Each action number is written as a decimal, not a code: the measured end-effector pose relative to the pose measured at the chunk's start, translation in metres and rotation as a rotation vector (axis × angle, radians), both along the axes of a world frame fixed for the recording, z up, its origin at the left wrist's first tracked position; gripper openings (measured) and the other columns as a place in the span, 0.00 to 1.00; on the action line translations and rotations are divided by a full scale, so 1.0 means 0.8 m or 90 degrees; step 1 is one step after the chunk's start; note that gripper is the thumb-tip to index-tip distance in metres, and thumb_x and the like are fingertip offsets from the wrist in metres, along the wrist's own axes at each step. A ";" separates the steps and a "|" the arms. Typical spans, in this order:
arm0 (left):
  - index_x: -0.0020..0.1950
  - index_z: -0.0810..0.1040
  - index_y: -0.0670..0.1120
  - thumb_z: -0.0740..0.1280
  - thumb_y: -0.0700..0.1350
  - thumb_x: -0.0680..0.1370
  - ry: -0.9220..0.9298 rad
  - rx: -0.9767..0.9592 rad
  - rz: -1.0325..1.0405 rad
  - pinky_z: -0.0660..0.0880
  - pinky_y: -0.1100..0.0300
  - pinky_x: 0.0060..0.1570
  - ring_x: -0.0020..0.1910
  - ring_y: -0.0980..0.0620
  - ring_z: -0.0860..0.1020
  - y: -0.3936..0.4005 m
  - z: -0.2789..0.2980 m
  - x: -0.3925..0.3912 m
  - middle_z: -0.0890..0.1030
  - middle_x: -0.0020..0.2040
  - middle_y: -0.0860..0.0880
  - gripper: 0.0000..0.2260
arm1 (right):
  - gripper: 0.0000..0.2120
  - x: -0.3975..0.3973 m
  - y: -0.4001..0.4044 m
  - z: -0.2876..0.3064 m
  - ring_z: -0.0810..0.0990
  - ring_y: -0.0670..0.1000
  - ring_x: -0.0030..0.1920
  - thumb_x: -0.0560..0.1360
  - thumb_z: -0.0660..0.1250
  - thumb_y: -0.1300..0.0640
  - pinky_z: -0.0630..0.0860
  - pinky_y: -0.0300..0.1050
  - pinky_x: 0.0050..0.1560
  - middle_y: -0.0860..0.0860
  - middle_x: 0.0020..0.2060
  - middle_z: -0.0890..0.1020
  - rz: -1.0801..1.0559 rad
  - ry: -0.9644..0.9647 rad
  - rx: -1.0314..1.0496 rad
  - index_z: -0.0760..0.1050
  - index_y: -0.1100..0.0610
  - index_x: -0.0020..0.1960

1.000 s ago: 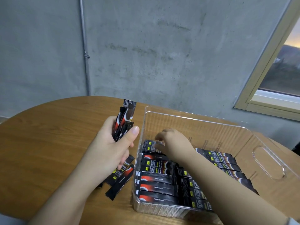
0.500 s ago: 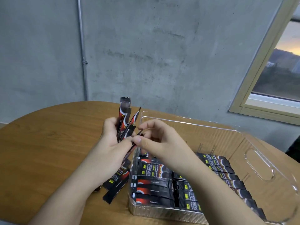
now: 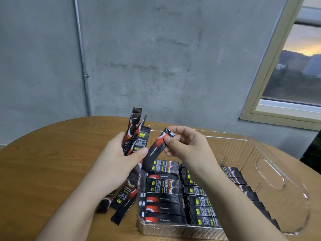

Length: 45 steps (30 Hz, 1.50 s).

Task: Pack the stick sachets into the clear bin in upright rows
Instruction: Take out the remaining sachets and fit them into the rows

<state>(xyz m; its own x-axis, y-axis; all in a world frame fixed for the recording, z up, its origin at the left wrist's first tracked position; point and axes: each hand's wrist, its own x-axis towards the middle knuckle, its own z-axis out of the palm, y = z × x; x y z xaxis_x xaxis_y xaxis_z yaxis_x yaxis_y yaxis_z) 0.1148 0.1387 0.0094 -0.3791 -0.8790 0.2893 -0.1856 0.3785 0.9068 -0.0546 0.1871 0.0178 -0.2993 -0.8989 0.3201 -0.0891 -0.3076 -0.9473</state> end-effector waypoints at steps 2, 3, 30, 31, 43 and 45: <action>0.47 0.75 0.53 0.69 0.44 0.76 -0.013 0.008 0.033 0.73 0.57 0.38 0.28 0.59 0.79 -0.003 -0.004 0.003 0.82 0.31 0.50 0.05 | 0.07 -0.009 0.001 -0.003 0.78 0.46 0.30 0.74 0.67 0.68 0.77 0.35 0.36 0.53 0.30 0.79 -0.019 0.008 0.001 0.78 0.59 0.50; 0.47 0.75 0.53 0.69 0.45 0.76 -0.016 0.015 0.046 0.73 0.56 0.39 0.28 0.59 0.79 -0.003 -0.005 0.004 0.82 0.30 0.50 0.04 | 0.07 -0.014 0.002 -0.004 0.78 0.46 0.32 0.74 0.67 0.67 0.77 0.36 0.38 0.53 0.32 0.81 -0.029 0.016 0.005 0.80 0.58 0.48; 0.55 0.76 0.53 0.67 0.51 0.75 -0.066 0.070 0.070 0.75 0.46 0.57 0.39 0.58 0.82 0.009 -0.009 0.008 0.83 0.41 0.55 0.09 | 0.07 -0.073 -0.041 -0.094 0.81 0.53 0.41 0.74 0.67 0.56 0.71 0.39 0.36 0.54 0.39 0.83 -0.133 0.571 0.450 0.83 0.57 0.44; 0.56 0.76 0.52 0.67 0.51 0.75 -0.066 0.072 0.070 0.75 0.46 0.57 0.41 0.56 0.82 0.009 -0.010 0.008 0.83 0.41 0.55 0.11 | 0.08 -0.071 -0.042 -0.094 0.81 0.55 0.45 0.74 0.68 0.55 0.71 0.41 0.38 0.56 0.42 0.83 -0.144 0.583 0.441 0.83 0.59 0.46; 0.52 0.76 0.54 0.64 0.40 0.78 -0.032 0.056 0.034 0.75 0.56 0.42 0.31 0.58 0.80 0.007 -0.018 0.003 0.82 0.36 0.60 0.09 | 0.12 -0.052 -0.059 -0.099 0.80 0.56 0.47 0.73 0.71 0.53 0.78 0.48 0.48 0.54 0.47 0.82 -0.096 0.795 0.413 0.78 0.60 0.51; 0.52 0.76 0.54 0.65 0.40 0.78 -0.033 0.052 0.030 0.75 0.55 0.43 0.31 0.57 0.80 0.007 -0.017 0.004 0.82 0.36 0.60 0.09 | 0.11 -0.051 -0.059 -0.096 0.80 0.55 0.47 0.73 0.70 0.52 0.78 0.47 0.47 0.54 0.47 0.82 -0.096 0.792 0.397 0.78 0.59 0.50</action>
<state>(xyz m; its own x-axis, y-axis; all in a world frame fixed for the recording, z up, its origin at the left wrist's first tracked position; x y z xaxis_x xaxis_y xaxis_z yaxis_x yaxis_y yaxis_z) 0.1182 0.1441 -0.0046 -0.3495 -0.9159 0.1973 -0.2490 0.2938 0.9229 -0.0952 0.1395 -0.0588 -0.2231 -0.9748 0.0084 -0.9557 0.2170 -0.1990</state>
